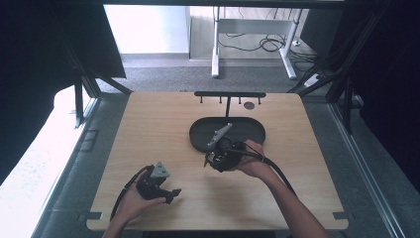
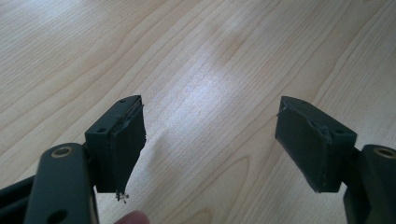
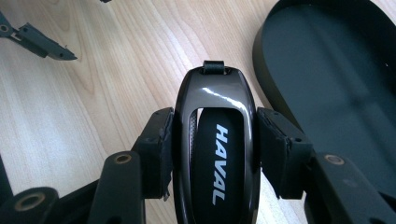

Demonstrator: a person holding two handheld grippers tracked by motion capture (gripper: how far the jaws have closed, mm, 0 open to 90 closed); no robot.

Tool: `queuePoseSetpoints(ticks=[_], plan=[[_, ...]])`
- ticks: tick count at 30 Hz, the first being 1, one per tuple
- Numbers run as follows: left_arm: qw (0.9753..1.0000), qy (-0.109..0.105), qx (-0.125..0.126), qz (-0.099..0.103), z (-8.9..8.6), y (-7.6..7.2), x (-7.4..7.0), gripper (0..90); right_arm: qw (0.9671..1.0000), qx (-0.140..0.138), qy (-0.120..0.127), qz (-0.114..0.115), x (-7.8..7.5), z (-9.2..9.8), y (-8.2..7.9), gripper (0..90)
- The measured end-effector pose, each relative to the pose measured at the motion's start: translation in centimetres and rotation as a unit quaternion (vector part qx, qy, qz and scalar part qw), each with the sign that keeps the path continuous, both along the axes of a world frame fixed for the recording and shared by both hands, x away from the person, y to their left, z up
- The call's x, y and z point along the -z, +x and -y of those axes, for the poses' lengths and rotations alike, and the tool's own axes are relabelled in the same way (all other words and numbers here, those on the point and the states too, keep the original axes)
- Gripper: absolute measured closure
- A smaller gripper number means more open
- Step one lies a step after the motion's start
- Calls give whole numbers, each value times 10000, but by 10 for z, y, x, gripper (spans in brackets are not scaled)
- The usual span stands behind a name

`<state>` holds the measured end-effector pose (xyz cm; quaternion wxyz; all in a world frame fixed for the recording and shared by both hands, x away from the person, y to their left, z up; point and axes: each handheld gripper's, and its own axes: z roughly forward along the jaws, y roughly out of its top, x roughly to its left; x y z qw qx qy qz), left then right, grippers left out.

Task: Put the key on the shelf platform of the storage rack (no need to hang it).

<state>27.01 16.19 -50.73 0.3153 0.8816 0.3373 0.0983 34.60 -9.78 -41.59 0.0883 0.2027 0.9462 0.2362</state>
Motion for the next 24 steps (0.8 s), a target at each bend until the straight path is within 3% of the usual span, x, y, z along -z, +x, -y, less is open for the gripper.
queuePoseSetpoints(ticks=[24], plan=[[10000,41,32,-38,3,0,2,246,9989,393,236,-16,-17,19,38,493]])
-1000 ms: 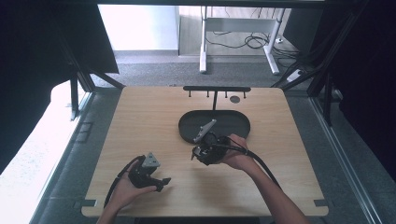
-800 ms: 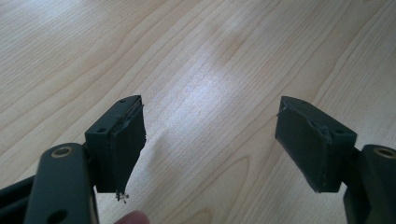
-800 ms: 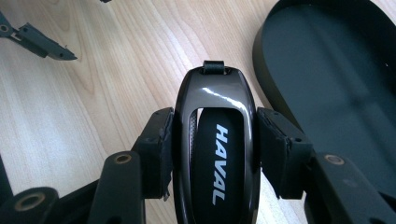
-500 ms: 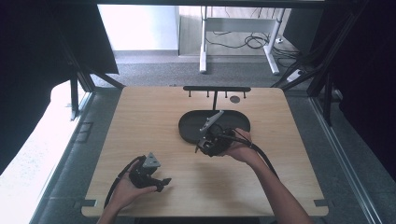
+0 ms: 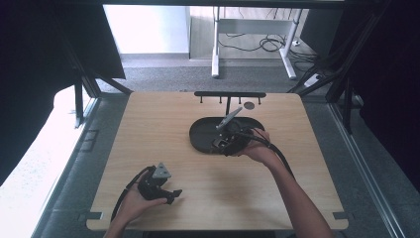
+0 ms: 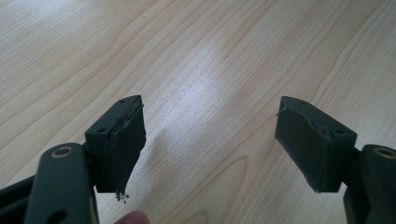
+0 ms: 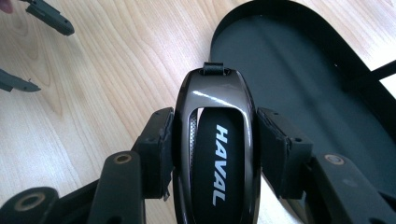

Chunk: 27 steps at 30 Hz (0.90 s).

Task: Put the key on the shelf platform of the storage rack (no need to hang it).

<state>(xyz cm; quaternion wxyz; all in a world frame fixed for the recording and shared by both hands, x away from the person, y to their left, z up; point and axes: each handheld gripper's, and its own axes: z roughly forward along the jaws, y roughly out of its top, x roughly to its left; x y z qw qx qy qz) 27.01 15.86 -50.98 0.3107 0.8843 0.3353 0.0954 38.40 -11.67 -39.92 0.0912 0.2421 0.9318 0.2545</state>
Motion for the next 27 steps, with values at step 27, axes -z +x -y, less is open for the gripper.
queuePoseSetpoints(ticks=[27], plan=[[9999,-68,78,-38,0,-1,-2,246,9996,223,-113,-126,9,1,51,492]])
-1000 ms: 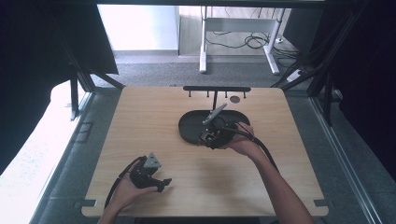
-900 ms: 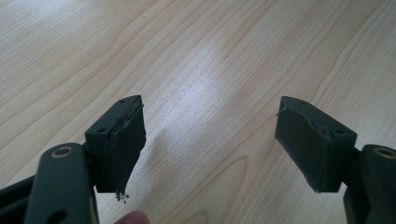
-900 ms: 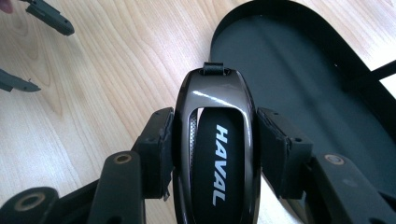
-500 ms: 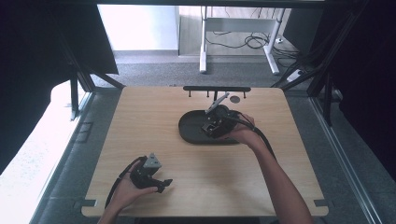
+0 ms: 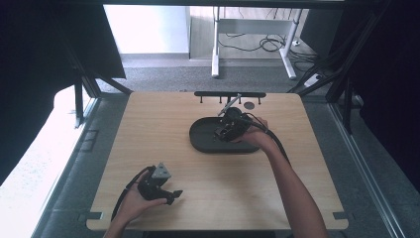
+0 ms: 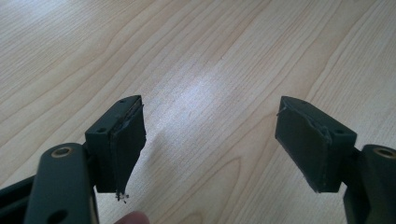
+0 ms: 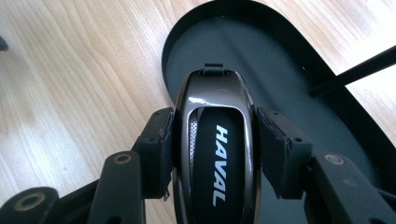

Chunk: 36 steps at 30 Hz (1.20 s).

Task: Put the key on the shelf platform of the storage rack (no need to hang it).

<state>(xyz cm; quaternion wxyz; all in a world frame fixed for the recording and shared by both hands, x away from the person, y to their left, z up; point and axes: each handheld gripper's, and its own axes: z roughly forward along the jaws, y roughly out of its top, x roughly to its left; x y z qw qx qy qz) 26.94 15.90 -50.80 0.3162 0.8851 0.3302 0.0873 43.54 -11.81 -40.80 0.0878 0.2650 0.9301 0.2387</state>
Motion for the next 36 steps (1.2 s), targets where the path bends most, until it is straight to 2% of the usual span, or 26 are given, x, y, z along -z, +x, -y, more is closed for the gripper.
queuePoseSetpoints(ticks=[7,18,24,30,36], plan=[[10000,9,9,0,0,0,0,246,10000,27,24,-53,8,4,13,492],[10000,18,11,-24,2,0,1,246,9998,54,-94,-152,27,8,33,492],[10000,28,18,-25,1,0,1,246,9992,132,-282,-258,41,7,42,492],[10000,14,16,-20,1,0,2,246,9982,212,-504,-240,53,8,49,491],[10000,23,1,-9,2,0,2,246,9978,218,-579,-248,62,9,52,491]])
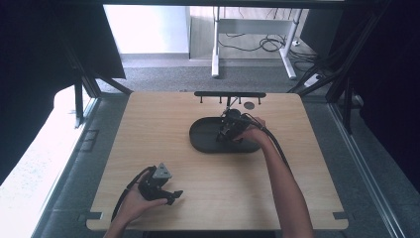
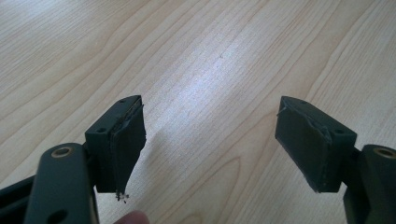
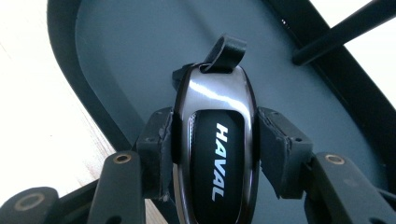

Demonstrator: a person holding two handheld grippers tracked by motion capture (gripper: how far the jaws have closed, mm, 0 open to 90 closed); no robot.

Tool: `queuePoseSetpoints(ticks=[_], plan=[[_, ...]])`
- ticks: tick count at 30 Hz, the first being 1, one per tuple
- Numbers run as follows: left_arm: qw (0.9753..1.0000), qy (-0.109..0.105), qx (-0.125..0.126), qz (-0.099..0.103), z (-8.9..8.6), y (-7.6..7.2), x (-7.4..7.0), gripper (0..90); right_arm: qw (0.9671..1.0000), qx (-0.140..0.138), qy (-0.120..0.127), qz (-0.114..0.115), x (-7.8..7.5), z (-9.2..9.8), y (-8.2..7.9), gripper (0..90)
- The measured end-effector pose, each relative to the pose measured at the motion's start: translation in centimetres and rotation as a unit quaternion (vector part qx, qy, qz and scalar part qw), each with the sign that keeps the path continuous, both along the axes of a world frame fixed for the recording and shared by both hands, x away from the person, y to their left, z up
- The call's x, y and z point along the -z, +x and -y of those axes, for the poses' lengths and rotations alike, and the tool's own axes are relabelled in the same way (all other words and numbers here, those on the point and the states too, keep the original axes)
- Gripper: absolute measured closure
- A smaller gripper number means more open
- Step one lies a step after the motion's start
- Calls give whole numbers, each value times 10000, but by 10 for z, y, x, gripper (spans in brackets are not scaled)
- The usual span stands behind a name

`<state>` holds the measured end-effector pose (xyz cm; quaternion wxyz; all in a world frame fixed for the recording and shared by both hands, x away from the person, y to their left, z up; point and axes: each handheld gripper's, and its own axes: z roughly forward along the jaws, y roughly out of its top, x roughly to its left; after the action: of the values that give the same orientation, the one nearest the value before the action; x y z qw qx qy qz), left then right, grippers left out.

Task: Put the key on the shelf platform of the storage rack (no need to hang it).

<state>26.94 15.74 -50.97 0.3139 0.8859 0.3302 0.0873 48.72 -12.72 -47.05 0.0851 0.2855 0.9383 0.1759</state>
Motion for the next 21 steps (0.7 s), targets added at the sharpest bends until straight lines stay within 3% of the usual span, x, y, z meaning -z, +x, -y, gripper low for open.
queuePoseSetpoints(ticks=[21], plan=[[10000,64,57,-37,3,-1,2,246,9993,156,-329,-58,34,7,7,490]])
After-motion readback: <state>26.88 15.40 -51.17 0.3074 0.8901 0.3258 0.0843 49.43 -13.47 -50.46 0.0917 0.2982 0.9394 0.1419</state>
